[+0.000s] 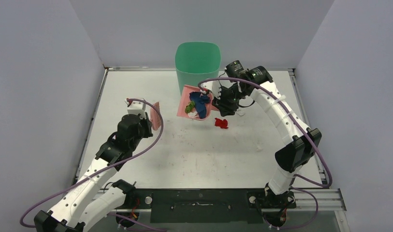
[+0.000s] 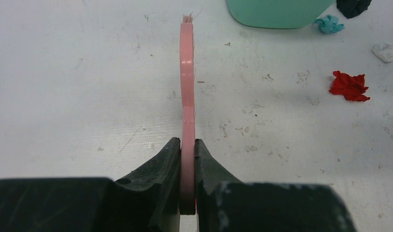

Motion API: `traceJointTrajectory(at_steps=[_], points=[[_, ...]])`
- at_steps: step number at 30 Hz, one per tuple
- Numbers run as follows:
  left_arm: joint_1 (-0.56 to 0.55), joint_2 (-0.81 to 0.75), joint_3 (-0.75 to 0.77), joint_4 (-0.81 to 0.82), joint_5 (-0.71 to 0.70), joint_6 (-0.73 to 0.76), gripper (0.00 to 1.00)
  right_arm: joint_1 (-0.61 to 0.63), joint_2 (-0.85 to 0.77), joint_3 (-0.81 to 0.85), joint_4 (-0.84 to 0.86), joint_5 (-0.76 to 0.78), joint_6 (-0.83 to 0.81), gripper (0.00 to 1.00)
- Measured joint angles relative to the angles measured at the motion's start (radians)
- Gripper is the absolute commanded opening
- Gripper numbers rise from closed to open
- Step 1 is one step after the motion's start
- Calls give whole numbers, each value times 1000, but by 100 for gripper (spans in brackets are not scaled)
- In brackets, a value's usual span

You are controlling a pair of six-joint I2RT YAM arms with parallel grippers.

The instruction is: Sweep away the paper scraps from the table

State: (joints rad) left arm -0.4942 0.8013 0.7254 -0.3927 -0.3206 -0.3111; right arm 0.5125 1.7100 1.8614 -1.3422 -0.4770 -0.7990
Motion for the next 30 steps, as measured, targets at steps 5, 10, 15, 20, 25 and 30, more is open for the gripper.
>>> traceJointTrajectory(at_steps=[5, 10, 15, 20, 25, 30], points=[[1, -21, 0, 0, 26, -3, 0, -11, 82, 154, -37, 0, 23, 5], [1, -42, 0, 0, 40, -9, 0, -49, 185, 409, -53, -21, 108, 5], [-2, -63, 0, 0, 47, -11, 0, -134, 224, 552, 25, -5, 279, 5], [-20, -66, 0, 0, 54, -11, 0, -202, 243, 598, 167, 100, 415, 5], [-56, -78, 0, 0, 55, -10, 0, -203, 286, 629, 262, 233, 453, 5], [-91, -81, 0, 0, 50, -8, 0, -166, 329, 629, 330, 414, 447, 5]])
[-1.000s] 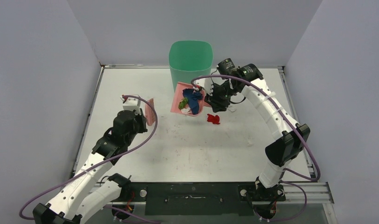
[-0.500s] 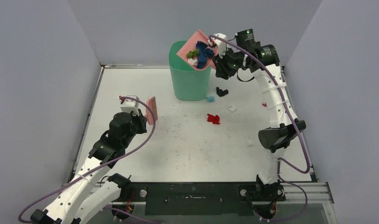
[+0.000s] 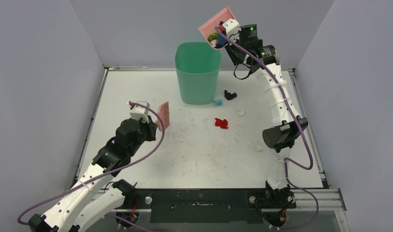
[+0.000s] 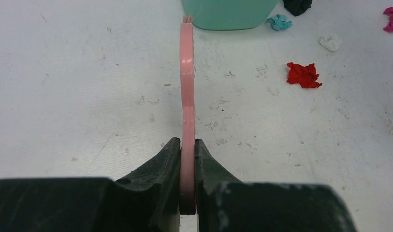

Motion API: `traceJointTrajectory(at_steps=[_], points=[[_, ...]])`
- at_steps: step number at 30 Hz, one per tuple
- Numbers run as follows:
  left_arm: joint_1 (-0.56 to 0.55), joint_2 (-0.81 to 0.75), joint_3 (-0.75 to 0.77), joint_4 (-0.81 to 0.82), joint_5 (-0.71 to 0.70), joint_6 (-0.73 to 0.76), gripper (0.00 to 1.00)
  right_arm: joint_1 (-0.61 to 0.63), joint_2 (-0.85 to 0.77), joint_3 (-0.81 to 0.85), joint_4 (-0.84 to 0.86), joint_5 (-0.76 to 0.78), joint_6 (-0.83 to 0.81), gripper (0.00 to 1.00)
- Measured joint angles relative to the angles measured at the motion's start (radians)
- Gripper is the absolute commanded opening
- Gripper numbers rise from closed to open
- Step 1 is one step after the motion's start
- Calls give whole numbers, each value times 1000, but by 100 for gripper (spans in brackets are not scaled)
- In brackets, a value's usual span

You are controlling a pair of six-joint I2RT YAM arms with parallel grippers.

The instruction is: Sweep away the paper scraps from the table

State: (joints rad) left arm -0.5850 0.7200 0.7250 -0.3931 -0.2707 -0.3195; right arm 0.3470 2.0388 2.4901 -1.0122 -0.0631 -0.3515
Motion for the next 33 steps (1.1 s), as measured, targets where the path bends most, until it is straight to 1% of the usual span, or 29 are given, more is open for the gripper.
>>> traceJointTrajectory(at_steps=[4, 10, 13, 19, 23, 26, 33], points=[[-18, 0, 0, -1, -13, 3, 0, 43, 25, 0, 67, 166, -27, 5], [-25, -2, 0, -5, -22, 10, 0, 149, 32, -35, 198, 417, -163, 5], [-29, -7, 0, -6, -29, 10, 0, 194, 37, -41, 249, 507, -233, 5], [-42, -18, 0, -6, -41, 12, 0, 210, 37, -75, 326, 667, -380, 5], [-43, -19, 0, -7, -42, 13, 0, 212, 41, -157, 375, 769, -521, 5], [-44, -19, 0, -7, -44, 14, 0, 224, 69, -183, 410, 834, -636, 5], [-47, -23, 0, -7, -48, 14, 0, 283, 85, -272, 565, 899, -884, 5]])
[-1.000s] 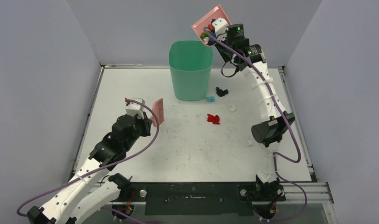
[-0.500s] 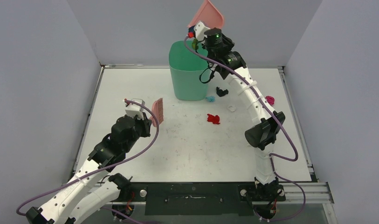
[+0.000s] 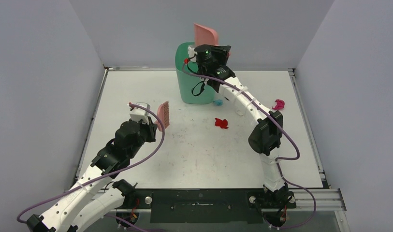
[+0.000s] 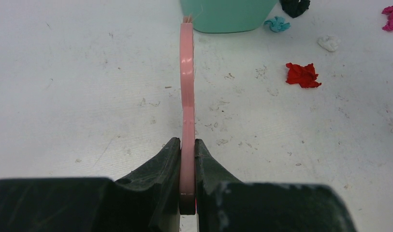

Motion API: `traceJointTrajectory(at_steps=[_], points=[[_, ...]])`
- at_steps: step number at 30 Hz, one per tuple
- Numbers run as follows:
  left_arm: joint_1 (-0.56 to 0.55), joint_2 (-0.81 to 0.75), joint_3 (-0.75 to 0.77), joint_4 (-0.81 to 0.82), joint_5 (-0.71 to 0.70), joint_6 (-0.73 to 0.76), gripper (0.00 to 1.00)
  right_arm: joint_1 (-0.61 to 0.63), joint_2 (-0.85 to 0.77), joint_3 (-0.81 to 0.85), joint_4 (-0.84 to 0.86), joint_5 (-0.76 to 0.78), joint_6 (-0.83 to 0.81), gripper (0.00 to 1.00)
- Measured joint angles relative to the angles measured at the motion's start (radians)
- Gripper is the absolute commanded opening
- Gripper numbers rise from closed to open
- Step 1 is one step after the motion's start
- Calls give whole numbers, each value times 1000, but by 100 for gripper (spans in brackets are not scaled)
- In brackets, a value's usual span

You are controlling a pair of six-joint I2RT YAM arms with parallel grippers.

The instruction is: Sweep away the paper scraps from the table

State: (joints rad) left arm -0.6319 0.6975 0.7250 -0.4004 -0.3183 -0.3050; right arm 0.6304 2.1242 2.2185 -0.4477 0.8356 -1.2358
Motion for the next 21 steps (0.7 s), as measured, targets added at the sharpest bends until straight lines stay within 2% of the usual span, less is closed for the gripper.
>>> traceJointTrajectory(at_steps=[10, 16, 21], points=[[-3, -1, 0, 0, 0, 2, 0, 25, -8, -83, 58, 10, -203, 5], [-4, -1, 0, 0, 0, 2, 0, 24, -18, -83, 63, 2, -216, 5], [-4, 2, 0, 0, 0, 2, 0, 25, -55, -79, 16, -40, -163, 5]])
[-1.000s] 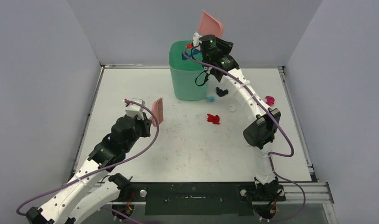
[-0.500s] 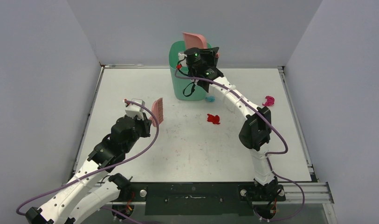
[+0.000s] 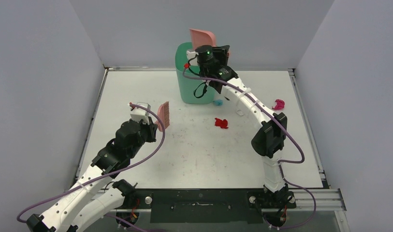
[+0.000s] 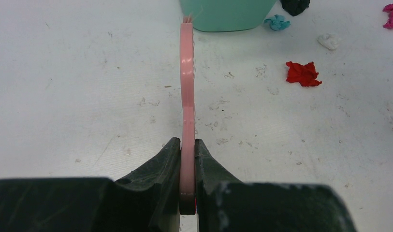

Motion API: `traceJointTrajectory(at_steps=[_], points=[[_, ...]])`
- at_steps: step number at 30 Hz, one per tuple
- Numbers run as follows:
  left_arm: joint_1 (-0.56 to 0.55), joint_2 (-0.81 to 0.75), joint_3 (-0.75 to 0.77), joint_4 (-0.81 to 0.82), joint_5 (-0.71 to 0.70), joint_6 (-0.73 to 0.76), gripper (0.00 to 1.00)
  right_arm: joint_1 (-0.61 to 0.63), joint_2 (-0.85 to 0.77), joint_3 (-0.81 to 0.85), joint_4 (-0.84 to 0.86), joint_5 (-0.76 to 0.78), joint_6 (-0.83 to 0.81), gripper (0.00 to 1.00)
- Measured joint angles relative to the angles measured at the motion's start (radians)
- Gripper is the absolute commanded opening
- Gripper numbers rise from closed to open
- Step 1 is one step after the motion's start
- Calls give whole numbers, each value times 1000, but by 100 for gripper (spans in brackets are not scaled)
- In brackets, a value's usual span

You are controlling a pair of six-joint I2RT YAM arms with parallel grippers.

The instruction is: Sweep away the paper scraps from the table

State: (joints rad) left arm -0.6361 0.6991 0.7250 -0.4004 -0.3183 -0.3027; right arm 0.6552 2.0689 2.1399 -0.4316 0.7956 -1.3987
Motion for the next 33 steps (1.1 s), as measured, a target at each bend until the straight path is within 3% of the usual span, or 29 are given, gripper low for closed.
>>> traceJointTrajectory(at_steps=[8, 21, 28, 33], points=[[0, 4, -1, 0, 0, 0, 0, 0, -78, 37, -142, -172, 164, 5], [-4, 27, -1, 1, 1, 2, 0, -101, -330, 10, -473, -720, 425, 5], [-4, 63, -1, 0, 5, 9, 0, -193, -444, -135, -568, -877, 485, 6], [-4, 76, -1, 1, 19, 12, 0, -304, -564, -341, -645, -1014, 479, 13]])
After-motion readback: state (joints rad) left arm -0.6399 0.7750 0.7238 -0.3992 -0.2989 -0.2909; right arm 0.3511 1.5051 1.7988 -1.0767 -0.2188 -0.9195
